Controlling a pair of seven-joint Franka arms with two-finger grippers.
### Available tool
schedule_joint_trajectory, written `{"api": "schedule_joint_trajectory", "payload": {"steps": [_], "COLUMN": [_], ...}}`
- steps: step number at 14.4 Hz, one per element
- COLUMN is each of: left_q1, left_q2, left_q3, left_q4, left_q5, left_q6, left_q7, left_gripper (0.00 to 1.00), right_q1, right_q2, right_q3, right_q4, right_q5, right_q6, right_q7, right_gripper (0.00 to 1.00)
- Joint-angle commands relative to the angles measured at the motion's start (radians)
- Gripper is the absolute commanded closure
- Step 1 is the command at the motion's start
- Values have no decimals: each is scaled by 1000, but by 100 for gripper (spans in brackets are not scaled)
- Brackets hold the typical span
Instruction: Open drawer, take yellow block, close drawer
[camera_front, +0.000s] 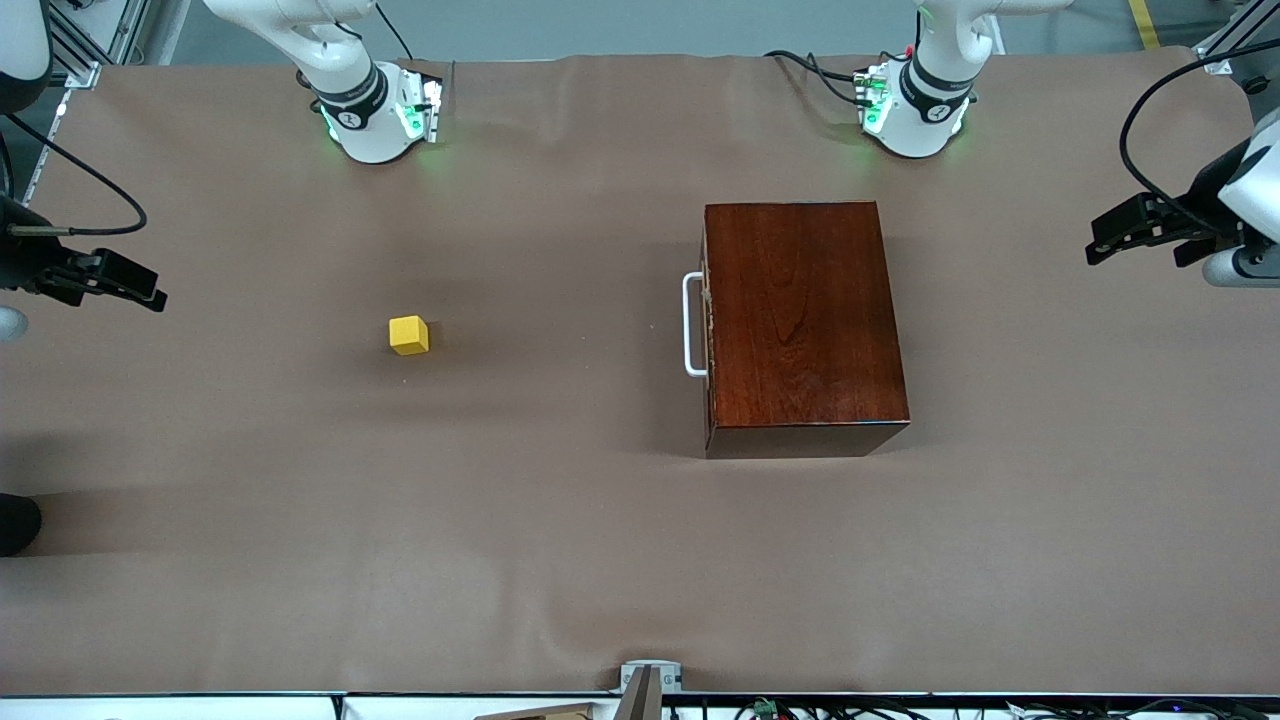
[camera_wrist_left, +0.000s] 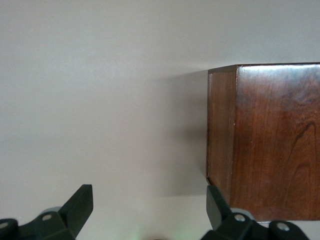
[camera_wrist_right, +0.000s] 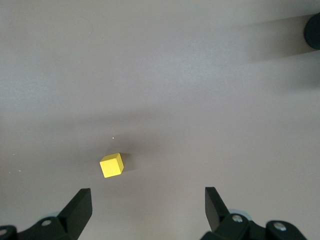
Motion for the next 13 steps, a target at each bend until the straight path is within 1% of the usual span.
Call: {"api": "schedule_joint_trajectory", "payload": {"steps": [1,9,13], "left_q1": [2,18,8], "left_q2": [-6,-10,-9], "left_q3": [-9,-26,-28], "left_q4": [-14,-8,-11], "left_q5": [6,15,75], "left_q6": [16,13,38], "left_q7": [-22,1,88], "left_gripper": [0,0,0], "right_q1": [-3,-7,-6], "right_q2": [-16,-17,-19], "right_q3": [0,-5,-3], "right_q4": [-3,-2,-2], "right_q5": [10,10,10], "right_q6": [-11,-23,-24], "right_q7": [6,4,5], "right_gripper": [0,0,0]}}
